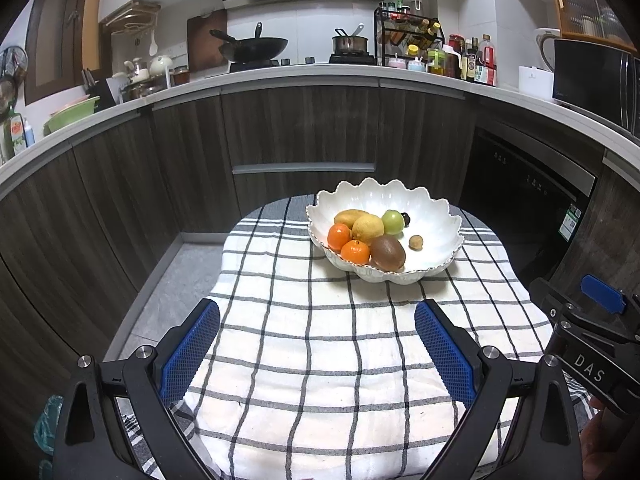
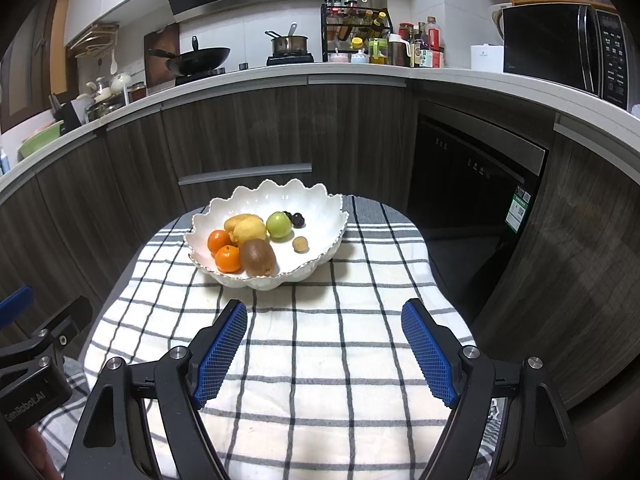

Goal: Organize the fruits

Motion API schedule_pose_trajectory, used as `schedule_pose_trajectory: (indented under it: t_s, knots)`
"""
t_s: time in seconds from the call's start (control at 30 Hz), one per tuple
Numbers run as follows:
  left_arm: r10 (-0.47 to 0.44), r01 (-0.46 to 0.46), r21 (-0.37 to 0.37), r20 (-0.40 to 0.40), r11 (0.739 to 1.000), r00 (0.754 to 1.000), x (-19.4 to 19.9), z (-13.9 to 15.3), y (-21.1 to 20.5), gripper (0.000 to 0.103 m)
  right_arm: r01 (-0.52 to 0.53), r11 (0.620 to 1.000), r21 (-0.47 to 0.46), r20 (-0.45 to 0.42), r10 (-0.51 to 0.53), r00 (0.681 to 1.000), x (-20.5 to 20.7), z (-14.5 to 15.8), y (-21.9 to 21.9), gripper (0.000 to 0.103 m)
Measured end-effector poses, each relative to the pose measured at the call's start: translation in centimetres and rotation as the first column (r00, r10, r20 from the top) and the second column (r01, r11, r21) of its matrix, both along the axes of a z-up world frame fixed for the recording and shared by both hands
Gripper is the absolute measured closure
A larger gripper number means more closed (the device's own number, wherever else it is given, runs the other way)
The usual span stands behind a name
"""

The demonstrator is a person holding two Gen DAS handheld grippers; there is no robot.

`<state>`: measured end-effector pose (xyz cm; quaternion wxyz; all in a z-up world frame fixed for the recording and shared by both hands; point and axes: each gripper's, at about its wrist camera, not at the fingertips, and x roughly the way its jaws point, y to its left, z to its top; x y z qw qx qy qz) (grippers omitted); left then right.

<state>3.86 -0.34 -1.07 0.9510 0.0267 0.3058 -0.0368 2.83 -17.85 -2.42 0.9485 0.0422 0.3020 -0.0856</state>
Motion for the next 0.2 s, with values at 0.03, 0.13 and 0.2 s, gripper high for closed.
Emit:
schedule_pose_trajectory:
  t_s: [0.03,0.13,0.2]
  knots:
    - [0.002,-0.002,0.003,0.003,1.0,1.0,-0.01,-0.02,0.0,0.004,0.001,1.0,0.0,0.001,-0.001,1.0,-0.03,0.03,0.01,0.023]
    - [0.0,0.0,0.012,0.009,1.0,1.0,-0.08,-0.18,-0.13,0.004,0.003,1.0,-0.001,0.0,-0.003,1.0,-0.05,0.06,0.01,0.023]
    - [0.002,-0.002,0.017,0.005,1.0,1.0,-0.02,-0.34,-0.2,0.004,0.005,1.0,0.002,-0.003,-0.005,1.0,0.02,0.02,-0.1,0.023]
